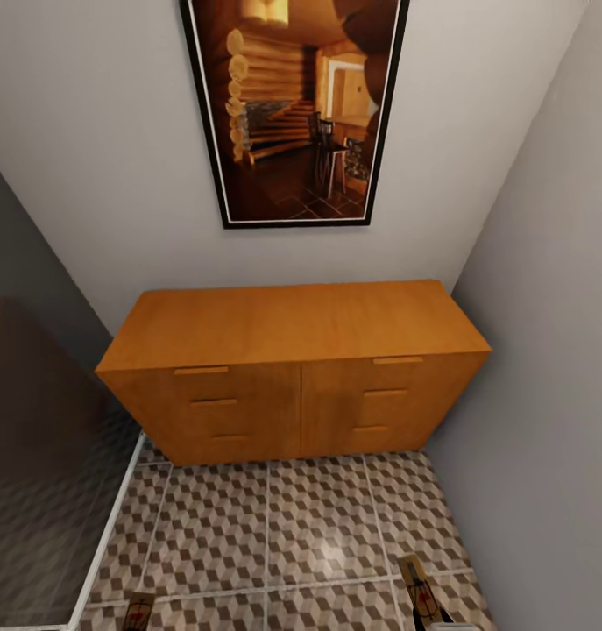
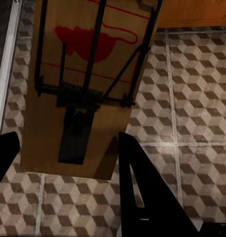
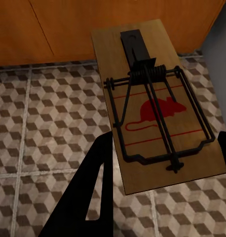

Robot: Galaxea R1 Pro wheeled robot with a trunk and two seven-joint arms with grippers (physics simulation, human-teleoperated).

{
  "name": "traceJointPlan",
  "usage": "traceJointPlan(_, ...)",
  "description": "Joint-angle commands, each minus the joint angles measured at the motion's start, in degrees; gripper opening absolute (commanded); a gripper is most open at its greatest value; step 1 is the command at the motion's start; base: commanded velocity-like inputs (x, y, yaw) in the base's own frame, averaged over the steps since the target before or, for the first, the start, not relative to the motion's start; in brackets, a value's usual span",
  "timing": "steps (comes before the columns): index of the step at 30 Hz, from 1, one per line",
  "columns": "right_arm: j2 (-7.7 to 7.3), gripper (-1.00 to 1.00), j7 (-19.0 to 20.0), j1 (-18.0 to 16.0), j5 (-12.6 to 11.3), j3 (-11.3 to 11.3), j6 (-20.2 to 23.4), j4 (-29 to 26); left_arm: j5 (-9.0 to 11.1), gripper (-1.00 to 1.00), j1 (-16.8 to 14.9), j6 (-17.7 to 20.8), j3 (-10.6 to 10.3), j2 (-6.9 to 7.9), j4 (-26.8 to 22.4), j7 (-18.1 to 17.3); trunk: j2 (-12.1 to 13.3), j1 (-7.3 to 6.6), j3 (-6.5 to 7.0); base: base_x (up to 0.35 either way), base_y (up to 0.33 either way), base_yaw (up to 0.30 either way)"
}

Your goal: Take the four mousetraps from the cabinet in the bathroom and place them on the bathroom floor. Make sure all four end up on the same floor surface, and ensure that at least two of them are either under or directly next to the same bathroom sink.

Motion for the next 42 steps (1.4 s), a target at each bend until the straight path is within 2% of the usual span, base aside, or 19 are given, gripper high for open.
traceJointPlan(1, -0.07, -1.0, -0.4, 0.0, -0.3, 0.5, -0.2, 0.0, 0.6, -1.0, -0.1, -0.2, -0.2, -0.04, 0.2, -0.6, -0.1, 0.02, 0.0, -0.086, 0.0, 0.123)
traceJointPlan(42, 0.1, -1.0, -0.5, 0.0, -0.3, 0.5, -0.2, 1.1, 0.6, -1.0, -0.1, -0.1, -0.2, -0.04, 0.2, -0.6, -0.1, 0.02, 3.43, -0.096, 0.0, 0.152)
